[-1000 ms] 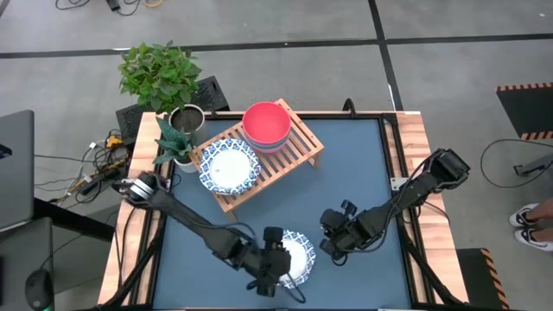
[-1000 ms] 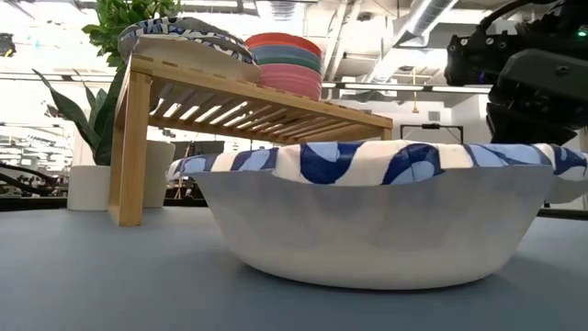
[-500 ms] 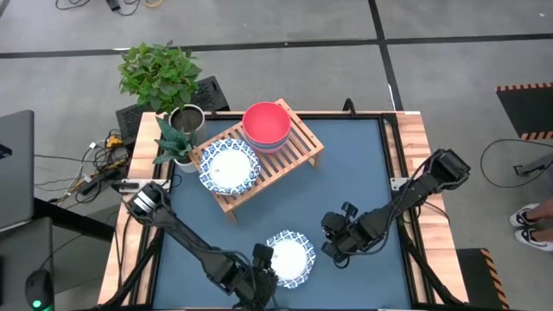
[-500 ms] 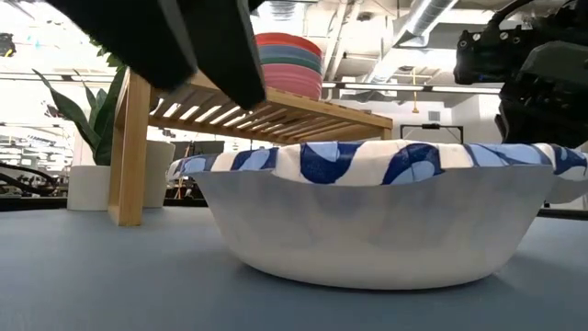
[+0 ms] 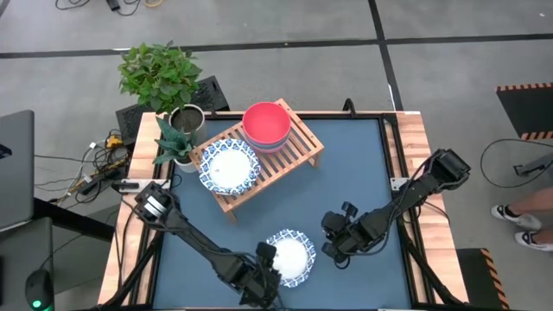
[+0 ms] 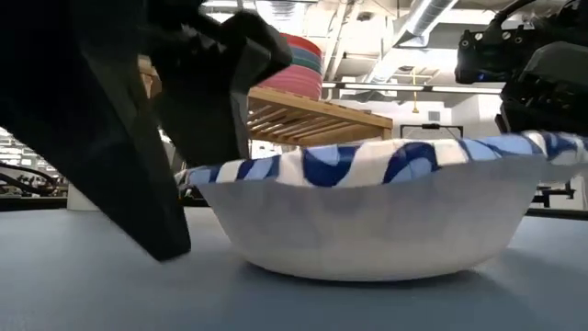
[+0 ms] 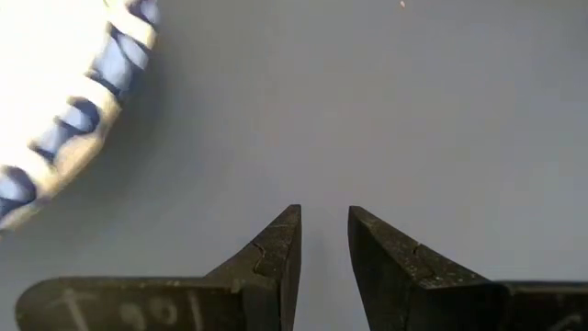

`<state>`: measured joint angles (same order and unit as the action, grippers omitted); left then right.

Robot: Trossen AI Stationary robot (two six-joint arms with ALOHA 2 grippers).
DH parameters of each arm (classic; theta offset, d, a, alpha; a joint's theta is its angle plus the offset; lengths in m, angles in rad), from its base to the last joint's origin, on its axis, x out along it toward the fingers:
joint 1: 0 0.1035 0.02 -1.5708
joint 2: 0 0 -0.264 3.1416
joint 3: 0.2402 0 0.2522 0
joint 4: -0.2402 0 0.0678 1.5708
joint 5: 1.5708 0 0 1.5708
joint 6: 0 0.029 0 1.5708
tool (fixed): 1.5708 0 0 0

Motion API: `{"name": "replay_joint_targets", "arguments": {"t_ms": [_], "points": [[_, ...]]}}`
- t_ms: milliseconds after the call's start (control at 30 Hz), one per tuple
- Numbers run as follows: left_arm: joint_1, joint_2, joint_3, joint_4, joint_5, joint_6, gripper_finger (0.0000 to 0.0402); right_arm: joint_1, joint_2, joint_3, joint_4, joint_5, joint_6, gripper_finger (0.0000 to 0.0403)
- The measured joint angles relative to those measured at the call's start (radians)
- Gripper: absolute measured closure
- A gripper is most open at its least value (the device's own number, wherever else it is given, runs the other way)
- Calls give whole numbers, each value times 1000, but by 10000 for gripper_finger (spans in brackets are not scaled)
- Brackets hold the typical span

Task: Place and stack bowls onto a shelf
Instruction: Stack the white patterned bowl on top of the other white patterned bowls on the shelf

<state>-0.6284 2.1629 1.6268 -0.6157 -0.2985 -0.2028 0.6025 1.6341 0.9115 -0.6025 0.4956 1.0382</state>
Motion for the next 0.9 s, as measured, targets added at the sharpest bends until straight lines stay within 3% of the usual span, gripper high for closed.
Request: {"name": "replay_joint_targets", "arguments": {"t_ms": [133, 400, 633, 900], "points": [[6, 17, 0, -9, -1, -7, 262, 5, 0, 0, -9, 0, 0, 284], [2, -3, 12, -6, -53, -12, 391, 6, 0, 0, -19, 1, 0, 284], [-20, -3, 142, -26, -55, -10, 400, 6, 0, 0, -26, 2, -1, 284], [-53, -3, 406, -299, -144, -6, 401, 6, 0, 0, -30, 3, -1, 284]]}}
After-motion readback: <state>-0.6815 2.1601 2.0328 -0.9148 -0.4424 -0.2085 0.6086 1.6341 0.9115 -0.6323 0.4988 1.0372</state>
